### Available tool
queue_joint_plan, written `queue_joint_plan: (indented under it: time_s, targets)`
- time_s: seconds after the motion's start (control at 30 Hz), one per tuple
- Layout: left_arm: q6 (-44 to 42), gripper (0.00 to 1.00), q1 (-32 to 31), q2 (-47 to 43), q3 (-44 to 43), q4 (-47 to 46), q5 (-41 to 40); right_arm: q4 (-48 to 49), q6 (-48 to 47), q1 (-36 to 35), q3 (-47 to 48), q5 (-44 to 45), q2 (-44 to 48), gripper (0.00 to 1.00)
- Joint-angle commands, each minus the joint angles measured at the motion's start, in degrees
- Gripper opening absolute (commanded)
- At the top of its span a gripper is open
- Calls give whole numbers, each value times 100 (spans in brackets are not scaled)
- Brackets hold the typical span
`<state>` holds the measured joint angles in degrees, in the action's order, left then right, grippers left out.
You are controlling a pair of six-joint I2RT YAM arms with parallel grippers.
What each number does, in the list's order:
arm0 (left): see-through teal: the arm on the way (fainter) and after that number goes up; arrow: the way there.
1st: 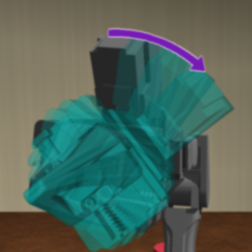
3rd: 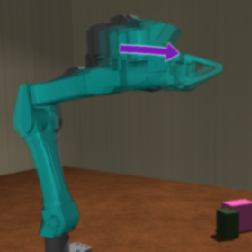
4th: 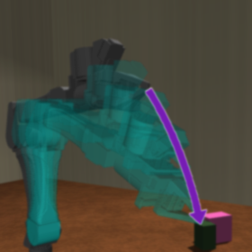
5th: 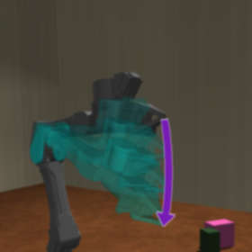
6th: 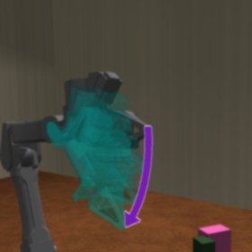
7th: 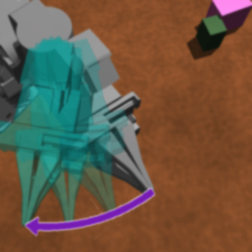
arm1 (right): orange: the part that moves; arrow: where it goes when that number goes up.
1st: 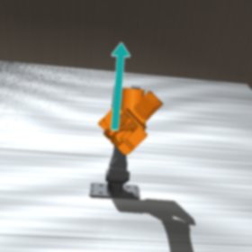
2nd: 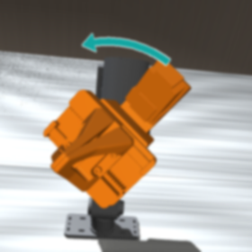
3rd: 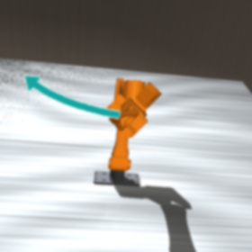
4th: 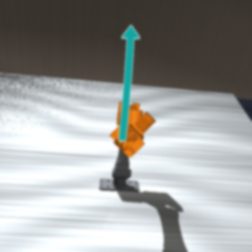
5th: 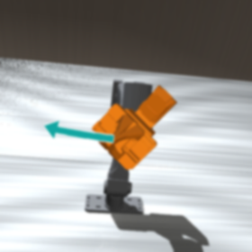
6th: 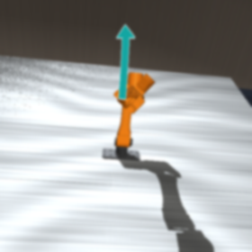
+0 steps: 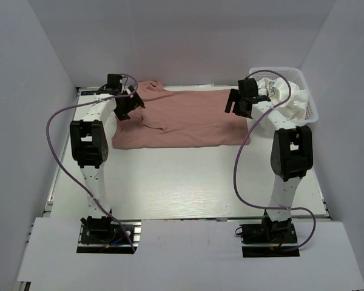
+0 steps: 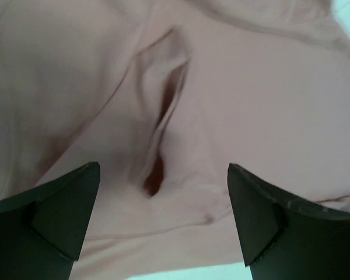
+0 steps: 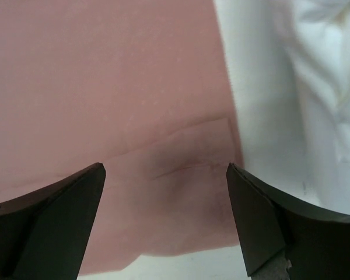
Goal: Fold and stack the t-shirts
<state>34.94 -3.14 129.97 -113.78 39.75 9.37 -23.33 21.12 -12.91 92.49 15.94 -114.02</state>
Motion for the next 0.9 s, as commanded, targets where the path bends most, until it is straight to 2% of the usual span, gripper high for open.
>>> queue_joint_plan:
  time_s: [0.0, 0.03, 0.1, 0.2, 0.3, 0.5, 0.63, 0.67, 0.73, 0.77, 0.8, 0.87]
  targets:
    - [-163, 100, -3, -1428, 1178, -308, -172, 556, -258, -238, -504, -461, 740, 90]
    - [-163, 100, -3, -1657, 1556, -492, -172, 636, -206, -273, -947, -635, 793, 90]
    - [-110, 100, -3, -2018, 2521, -1001, -172, 742, -162, -344, -1206, -715, 968, 90]
    - [12, 100, -3, -2274, 3306, -1310, -172, 822, 22, -362, -1514, -865, 838, 90]
    - [-49, 100, -3, -2118, 3887, -1601, -14, 883, 172, -405, -1584, -873, 522, 90]
    - [66, 100, 103, -1809, 4363, -1742, 171, 1120, 217, -406, -1925, -936, 213, 90]
    - [171, 100, 103, -2054, 4934, -1673, -5, 1347, 339, -432, -2752, -874, 581, 90]
    - [171, 100, 103, -2142, 5257, -1507, -109, 1305, 427, -441, -3136, -865, 939, 90]
    - [267, 100, 103, -2624, 5698, -1313, -592, 1375, 593, -458, -3971, -847, 1214, 90]
    - [468, 100, 103, -2818, 6170, -1042, -803, 1410, 708, -484, -4175, -865, 1641, 90]
    - [566, 100, 103, -3289, 6427, -917, -1109, 1445, 761, -520, -4560, -882, 1794, 90]
    - [768, 100, 103, -3854, 7128, -567, -1287, 1437, 1024, -695, -5125, -918, 2267, 90]
